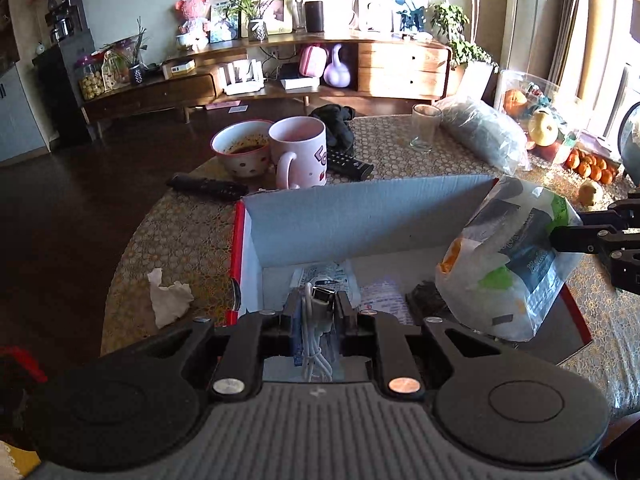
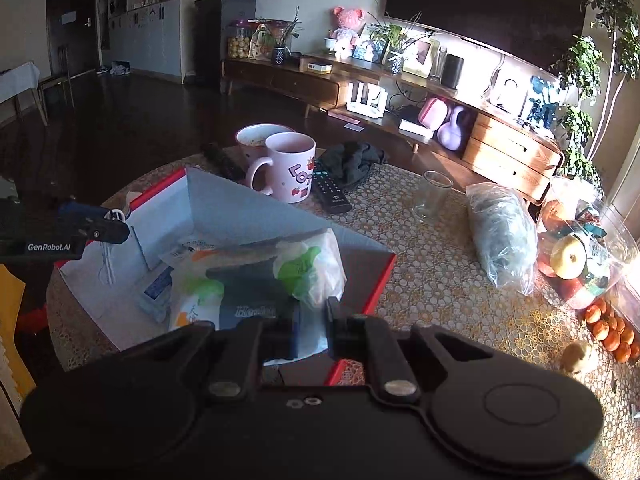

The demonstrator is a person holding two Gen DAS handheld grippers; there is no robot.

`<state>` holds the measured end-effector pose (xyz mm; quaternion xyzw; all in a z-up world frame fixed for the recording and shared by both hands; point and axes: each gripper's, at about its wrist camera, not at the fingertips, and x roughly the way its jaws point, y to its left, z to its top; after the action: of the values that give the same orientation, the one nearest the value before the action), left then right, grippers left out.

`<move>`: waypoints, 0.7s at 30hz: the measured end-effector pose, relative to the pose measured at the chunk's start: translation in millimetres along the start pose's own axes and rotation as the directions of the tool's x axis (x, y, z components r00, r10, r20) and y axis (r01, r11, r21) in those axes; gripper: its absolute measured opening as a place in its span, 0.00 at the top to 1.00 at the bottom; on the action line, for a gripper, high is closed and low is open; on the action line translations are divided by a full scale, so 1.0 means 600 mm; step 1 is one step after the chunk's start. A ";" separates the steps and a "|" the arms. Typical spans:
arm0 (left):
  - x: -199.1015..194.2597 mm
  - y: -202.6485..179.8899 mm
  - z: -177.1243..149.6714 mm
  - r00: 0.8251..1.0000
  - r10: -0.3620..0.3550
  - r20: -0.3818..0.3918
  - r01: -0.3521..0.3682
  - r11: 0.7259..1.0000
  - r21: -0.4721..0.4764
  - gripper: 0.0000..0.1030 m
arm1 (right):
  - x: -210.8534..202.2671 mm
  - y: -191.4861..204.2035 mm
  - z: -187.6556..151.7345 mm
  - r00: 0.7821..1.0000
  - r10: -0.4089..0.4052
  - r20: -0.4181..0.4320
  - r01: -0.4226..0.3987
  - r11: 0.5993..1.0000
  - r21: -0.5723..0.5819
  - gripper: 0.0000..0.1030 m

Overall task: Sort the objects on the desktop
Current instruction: 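Lower into the box and open the left tool while the right tool releases the bag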

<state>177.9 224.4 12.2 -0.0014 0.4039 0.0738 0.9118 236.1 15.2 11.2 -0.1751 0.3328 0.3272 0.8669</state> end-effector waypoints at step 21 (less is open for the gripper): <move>0.082 0.006 -0.009 0.986 0.054 -0.158 -0.043 0.996 0.074 0.85 | 0.070 0.049 -0.020 0.999 -0.013 -0.043 0.008 0.993 -0.121 0.88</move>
<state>206.1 234.5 -27.5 0.0346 0.4779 0.0816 0.8739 234.5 49.0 -29.1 -0.2361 0.3303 0.3384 0.8489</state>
